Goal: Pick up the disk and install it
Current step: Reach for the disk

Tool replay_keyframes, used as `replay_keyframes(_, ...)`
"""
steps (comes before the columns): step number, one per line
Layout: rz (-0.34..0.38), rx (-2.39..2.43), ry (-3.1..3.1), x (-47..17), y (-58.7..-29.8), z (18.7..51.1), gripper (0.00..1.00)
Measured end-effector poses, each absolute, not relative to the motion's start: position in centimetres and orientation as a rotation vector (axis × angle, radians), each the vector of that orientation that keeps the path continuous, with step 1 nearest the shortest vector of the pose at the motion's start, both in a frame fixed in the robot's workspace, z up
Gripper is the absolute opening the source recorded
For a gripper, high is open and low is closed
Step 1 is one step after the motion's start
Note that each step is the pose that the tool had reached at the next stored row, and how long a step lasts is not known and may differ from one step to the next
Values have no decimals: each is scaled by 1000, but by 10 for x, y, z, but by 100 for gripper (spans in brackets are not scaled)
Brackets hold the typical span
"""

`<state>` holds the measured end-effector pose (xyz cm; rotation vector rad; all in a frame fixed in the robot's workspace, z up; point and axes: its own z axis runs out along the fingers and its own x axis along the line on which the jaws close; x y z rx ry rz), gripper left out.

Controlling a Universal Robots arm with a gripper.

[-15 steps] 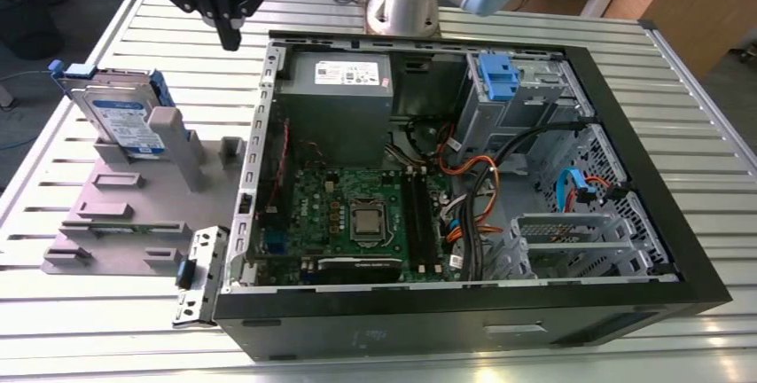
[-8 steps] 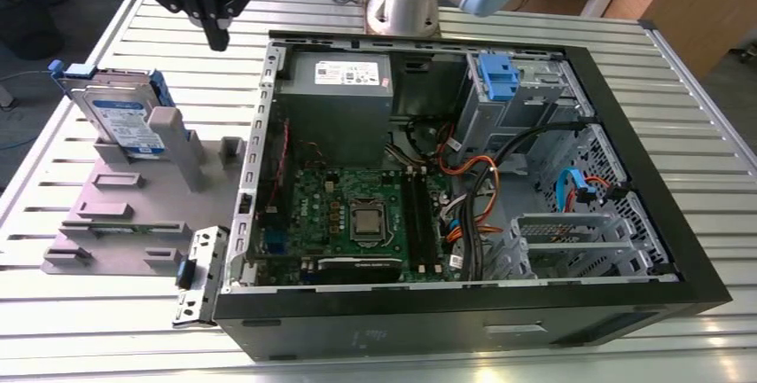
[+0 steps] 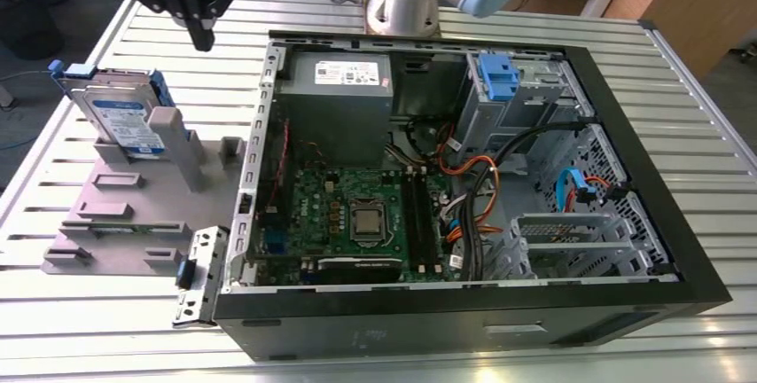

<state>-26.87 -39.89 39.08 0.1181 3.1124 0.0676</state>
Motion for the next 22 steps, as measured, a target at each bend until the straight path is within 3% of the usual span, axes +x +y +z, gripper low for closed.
replay_keyframes(22,68,118,3112,-313,-399,388,11)
